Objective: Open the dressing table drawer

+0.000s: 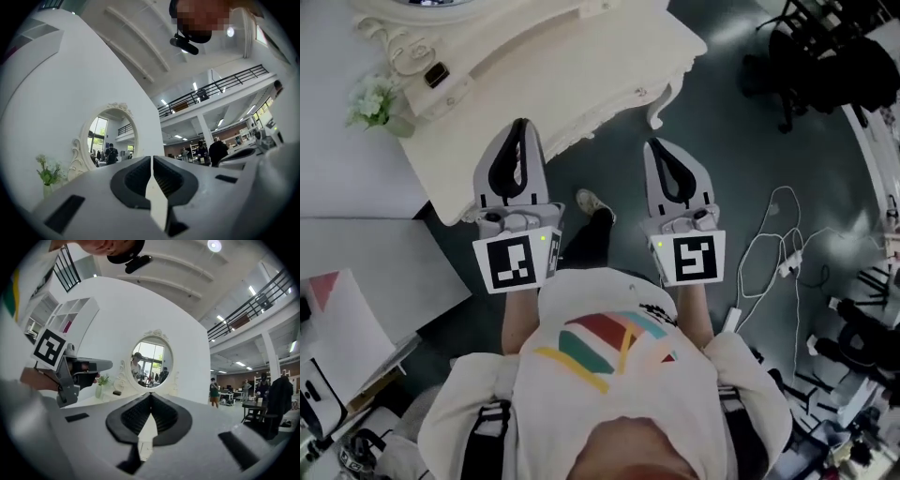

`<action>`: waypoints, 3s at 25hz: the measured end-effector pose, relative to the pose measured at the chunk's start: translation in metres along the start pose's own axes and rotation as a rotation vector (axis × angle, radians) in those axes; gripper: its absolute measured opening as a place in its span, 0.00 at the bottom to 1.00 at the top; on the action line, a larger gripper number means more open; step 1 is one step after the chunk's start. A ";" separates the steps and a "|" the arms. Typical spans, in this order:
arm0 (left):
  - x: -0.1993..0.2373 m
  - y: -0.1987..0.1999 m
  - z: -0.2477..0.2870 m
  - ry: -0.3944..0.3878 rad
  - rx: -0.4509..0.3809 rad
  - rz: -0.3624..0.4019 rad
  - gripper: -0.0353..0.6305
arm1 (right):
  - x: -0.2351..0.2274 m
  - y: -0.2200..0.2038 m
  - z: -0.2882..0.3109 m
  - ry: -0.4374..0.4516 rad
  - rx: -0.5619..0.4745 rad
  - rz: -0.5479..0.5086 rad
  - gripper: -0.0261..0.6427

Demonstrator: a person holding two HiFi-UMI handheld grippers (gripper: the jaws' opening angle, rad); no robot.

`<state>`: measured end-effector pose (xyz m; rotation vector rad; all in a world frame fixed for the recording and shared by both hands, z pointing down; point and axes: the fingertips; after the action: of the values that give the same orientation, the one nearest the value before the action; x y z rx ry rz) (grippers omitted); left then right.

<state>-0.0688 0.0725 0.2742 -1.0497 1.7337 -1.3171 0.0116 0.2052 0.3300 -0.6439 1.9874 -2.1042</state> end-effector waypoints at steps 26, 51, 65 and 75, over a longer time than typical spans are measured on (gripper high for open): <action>0.142 -0.002 0.166 0.617 0.061 0.112 0.07 | -0.039 0.088 0.326 0.584 -0.244 0.105 0.04; 0.147 -0.011 0.166 0.854 0.114 0.160 0.08 | -0.015 0.097 0.343 0.866 -0.281 0.106 0.04; 0.246 -0.130 0.108 0.905 0.312 -0.003 0.29 | 0.029 0.080 0.337 0.903 -0.208 0.087 0.04; 0.289 -0.207 0.092 0.887 0.457 -0.046 0.34 | 0.050 0.069 0.342 0.889 -0.168 0.054 0.04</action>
<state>-0.0699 -0.2565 0.4362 -0.2273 1.8261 -2.2853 0.1003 -0.1316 0.2769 0.4333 2.5501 -2.4432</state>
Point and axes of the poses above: the fingertips, and each gripper's own axes: z forward along the fingers, x to its left, y out of its top, and after that the axes turned 1 degree about y, right-handed
